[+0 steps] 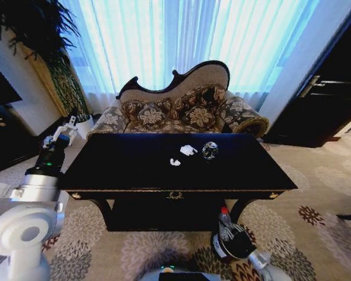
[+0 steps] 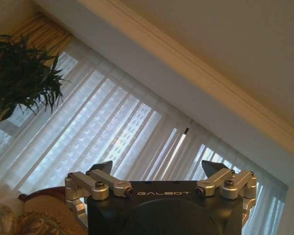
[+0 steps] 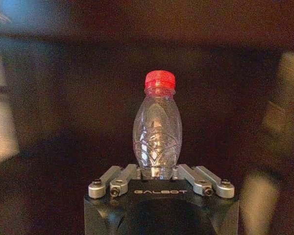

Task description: Move to the front of the table and place the trash on the table into the trash bin.

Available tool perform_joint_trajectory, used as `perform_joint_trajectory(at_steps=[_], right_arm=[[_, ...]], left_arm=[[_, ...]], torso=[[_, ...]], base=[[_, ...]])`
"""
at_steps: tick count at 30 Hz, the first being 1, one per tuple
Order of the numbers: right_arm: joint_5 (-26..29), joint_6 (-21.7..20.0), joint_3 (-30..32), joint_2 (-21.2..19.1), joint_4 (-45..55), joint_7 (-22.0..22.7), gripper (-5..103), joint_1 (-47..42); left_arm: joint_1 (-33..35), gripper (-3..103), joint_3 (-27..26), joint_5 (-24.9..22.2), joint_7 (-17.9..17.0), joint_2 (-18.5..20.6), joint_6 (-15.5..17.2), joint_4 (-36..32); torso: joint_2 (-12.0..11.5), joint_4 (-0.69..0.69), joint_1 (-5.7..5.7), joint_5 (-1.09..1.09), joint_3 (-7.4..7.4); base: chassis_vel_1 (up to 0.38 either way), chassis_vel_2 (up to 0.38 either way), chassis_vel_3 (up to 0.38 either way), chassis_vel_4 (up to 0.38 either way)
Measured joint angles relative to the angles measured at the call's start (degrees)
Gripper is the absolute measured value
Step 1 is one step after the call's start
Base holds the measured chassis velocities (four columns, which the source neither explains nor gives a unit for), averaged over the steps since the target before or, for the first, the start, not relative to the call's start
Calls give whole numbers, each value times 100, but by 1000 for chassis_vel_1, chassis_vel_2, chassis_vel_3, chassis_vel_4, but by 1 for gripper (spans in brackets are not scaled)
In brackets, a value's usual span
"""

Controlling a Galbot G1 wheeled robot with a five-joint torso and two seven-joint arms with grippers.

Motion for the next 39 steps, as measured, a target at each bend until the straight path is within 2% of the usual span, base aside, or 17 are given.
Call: perform_joint_trajectory(at_steps=[1, 2, 4, 6, 7, 12, 13, 16, 20, 24, 28, 30, 34, 36, 38, 39], right_arm=[[6, -184, -74, 56, -119, 398, 22, 58], [6, -184, -74, 56, -119, 398, 22, 58], [74, -398, -171, 148, -335, 898, 22, 156], [439, -581, -325, 288, -595, 1420, 22, 296], [439, -581, -325, 288, -595, 1420, 22, 296], [916, -685, -498, 496, -829, 2260, 22, 621], [916, -685, -498, 496, -829, 2260, 22, 621], [1216, -675, -585, 622, -754, 2667, 22, 751], [1116, -540, -557, 696, -850, 2799, 22, 907], [964, -485, -514, 721, -1049, 2871, 22, 996], [1084, -593, -486, 740, -1152, 3331, 22, 1127], [924, -573, -436, 751, -1346, 3564, 22, 1280], [741, -454, -398, 774, -1629, 3619, 22, 1457], [700, -192, -372, 775, -1903, 3457, 22, 1594], [700, -161, -371, 772, -1927, 3430, 22, 1606], [699, 49, -363, 746, -2101, 3225, 22, 1675]], left_arm=[[12, 100, 4, 9, 3, -8, -3, -2], [12, 100, 4, 9, 3, -8, -3, -2], [16, 100, 8, 23, 22, -7, -5, -9], [21, 100, 7, 56, 65, 16, -19, -7], [21, 100, 7, 56, 65, 16, -19, -7], [21, 100, 78, 114, 81, -18, -26, 33], [21, 100, 78, 114, 81, -18, -26, 33], [0, 100, 141, 163, 121, -72, -34, 33], [-17, 100, 155, 165, 148, -74, -37, 34], [-48, 100, 144, 154, 188, -44, -43, 77], [-142, 100, 207, 161, 235, -8, -55, 179], [-175, 100, 234, 163, 249, -2, -62, 188], [-172, 100, 223, 138, 287, 6, -76, 175], [-179, 100, 244, 129, 318, 6, -98, 216], [-183, 100, 250, 129, 320, 6, -99, 220], [-212, 100, 291, 129, 323, 6, -104, 238]], torso=[[0, 0, 0, -1, 0], [0, 0, 0, -1, 0], [0, 0, 0, 0, 0], [0, -1, 0, 0, 0], [0, -1, 0, 0, 0], [0, 0, 0, -1, 0], [0, 0, 0, -1, 0], [0, -1, 0, 1, 0], [0, 2, 0, -1, 0], [0, -1, 0, 0, 0], [0, -1, 0, 1, 0], [0, -1, 0, -1, 0], [0, 0, 0, 1, 0], [0, 0, 0, 0, 0], [0, 0, 0, 1, 0], [0, 1, 0, 1, 0]], base=[[0, 0, 0, 0], [0, 0, 0, 0], [0, 0, 0, 0], [0, 0, 0, 0], [0, 0, 0, 0], [0, 0, 0, 0], [0, 0, 0, 0], [0, 0, 0, 0], [0, 0, 0, 0], [0, 0, 0, 0], [0, 0, 0, 0], [0, 0, 0, 0], [0, 0, 0, 0], [0, 0, 0, 0], [0, 0, 0, 0], [0, 0, 0, 0]])
